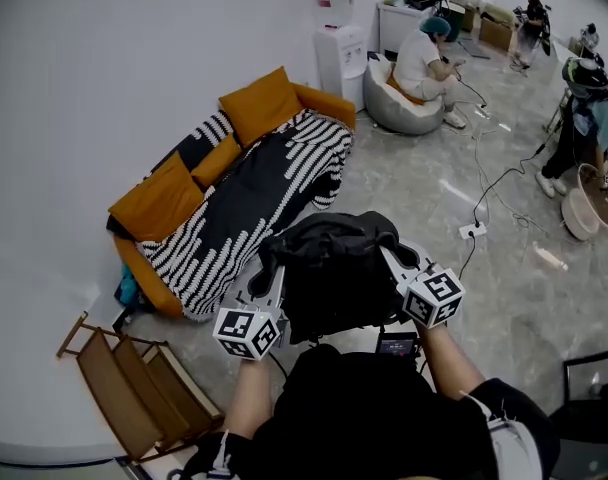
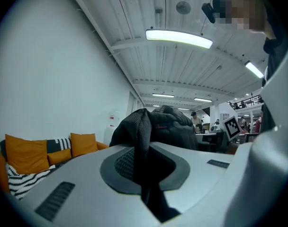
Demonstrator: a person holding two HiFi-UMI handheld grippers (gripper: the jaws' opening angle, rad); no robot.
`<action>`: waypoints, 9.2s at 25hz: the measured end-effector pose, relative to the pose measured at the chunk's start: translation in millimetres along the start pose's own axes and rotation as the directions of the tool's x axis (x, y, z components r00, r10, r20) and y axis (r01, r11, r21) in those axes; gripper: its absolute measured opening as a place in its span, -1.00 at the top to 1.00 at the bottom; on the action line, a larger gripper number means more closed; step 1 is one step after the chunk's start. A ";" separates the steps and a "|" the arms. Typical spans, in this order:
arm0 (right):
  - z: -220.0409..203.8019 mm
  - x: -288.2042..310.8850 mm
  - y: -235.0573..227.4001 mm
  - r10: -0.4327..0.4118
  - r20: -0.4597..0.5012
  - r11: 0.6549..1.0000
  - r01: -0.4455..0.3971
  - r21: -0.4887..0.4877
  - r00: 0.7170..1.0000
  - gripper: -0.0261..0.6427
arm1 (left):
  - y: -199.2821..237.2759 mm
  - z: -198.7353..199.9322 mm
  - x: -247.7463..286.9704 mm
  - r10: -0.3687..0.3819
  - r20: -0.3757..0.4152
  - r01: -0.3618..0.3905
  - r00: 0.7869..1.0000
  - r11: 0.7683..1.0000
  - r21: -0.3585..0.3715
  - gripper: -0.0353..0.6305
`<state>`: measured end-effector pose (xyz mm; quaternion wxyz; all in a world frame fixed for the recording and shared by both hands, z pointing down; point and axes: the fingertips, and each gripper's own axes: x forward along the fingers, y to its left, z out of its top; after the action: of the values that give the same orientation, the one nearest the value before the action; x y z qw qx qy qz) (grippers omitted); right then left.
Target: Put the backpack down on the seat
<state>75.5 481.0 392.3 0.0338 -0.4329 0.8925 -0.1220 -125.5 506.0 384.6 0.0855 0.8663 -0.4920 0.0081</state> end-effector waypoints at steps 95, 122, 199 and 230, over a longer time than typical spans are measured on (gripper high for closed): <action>132.6 535.8 -451.2 0.211 -0.024 0.965 -0.204 0.167 0.977 0.78 | 328.6 103.2 618.0 0.039 -0.007 -0.039 0.999 0.995 -0.096 0.79; 78.4 756.8 -538.9 0.175 -0.162 0.964 -0.135 0.230 0.971 0.78 | 505.4 63.5 761.4 -0.007 -0.147 -0.014 0.989 0.989 -0.144 0.79; -209.8 1065.4 -749.7 0.172 -0.721 0.979 -0.036 0.201 0.671 0.67 | 777.5 -218.8 1015.6 0.102 -0.634 -0.327 0.767 0.912 -0.249 0.62; 120.1 918.7 -599.1 -0.007 -0.026 1.000 0.006 -0.023 1.000 0.83 | 627.7 79.3 900.4 0.032 -0.005 -0.032 0.999 0.985 -0.169 0.85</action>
<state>-18.9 -615.9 465.6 0.0170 -0.4345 0.8928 -0.1176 -202.7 -587.3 482.9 0.1589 0.8479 -0.5048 -0.0313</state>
